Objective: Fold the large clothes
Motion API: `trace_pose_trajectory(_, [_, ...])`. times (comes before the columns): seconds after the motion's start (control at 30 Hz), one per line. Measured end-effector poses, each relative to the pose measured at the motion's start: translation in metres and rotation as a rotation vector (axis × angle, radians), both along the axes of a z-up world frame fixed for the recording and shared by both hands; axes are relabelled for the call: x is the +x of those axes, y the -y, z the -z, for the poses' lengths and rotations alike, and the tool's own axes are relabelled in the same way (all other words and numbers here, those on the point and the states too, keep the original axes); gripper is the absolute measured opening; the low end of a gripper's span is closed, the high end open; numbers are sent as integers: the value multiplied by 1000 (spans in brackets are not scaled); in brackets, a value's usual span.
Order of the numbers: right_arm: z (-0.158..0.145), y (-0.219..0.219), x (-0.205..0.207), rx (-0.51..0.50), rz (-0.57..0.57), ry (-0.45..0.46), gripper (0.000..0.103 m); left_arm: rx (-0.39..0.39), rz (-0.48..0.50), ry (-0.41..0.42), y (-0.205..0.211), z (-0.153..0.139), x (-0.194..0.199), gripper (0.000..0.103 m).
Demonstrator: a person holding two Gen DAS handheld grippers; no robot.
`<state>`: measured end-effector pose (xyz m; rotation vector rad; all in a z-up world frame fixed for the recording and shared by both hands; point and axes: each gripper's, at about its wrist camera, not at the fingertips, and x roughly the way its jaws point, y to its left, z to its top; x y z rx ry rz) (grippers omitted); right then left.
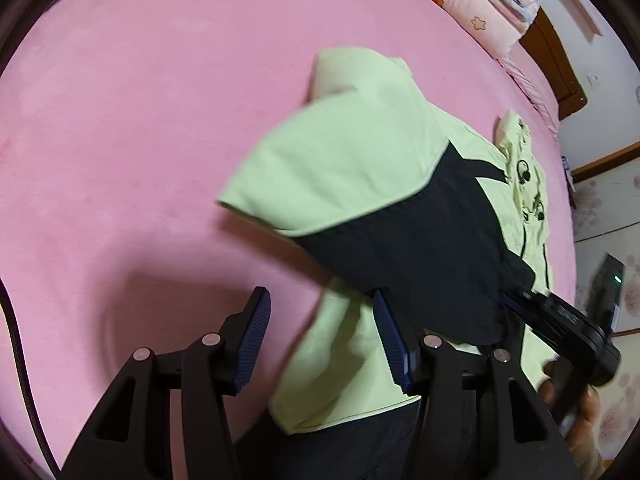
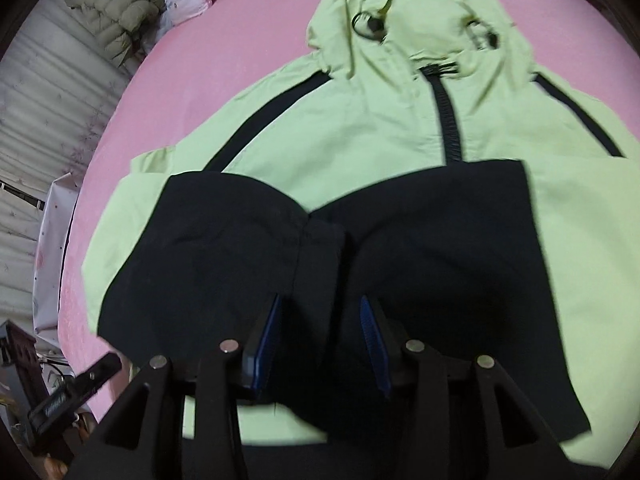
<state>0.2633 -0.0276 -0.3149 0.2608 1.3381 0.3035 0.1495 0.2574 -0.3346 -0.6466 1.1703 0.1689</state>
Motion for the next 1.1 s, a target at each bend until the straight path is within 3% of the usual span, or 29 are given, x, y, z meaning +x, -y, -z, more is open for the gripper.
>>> trace_pose_trajectory(0.17, [17, -12, 15, 36, -7, -6, 41, 24, 56, 15, 22, -1, 12, 52])
trace_pose_trajectory(0.27, [8, -24, 16, 11, -64, 15, 20, 41, 73, 14, 29, -4, 21, 52])
trace_pose_trajectory(0.4, [-67, -26, -3, 3, -106, 222, 19, 62, 81, 23, 35, -7, 30, 52])
trace_pose_trajectory(0.5, [-132, -4, -24, -9, -46, 399, 19, 72, 77, 37, 37, -12, 35, 53])
trace_pose_trajectory(0.6, [-170, 33, -43, -60, 49, 496, 19, 45, 95, 80, 50, -16, 44, 70])
trace_pose_trajectory(0.8, [-167, 85, -65, -150, 162, 478, 18, 123, 210, 118, 96, -29, 62, 71])
trace_pose_trajectory(1.0, [-145, 135, -71, -141, 362, 348, 19, 74, 264, 125, 106, -39, 58, 75])
trace_pose_trajectory(1.1, [-131, 147, -74, -207, 414, 299, 19, 16, 271, 116, 100, -43, 50, 75])
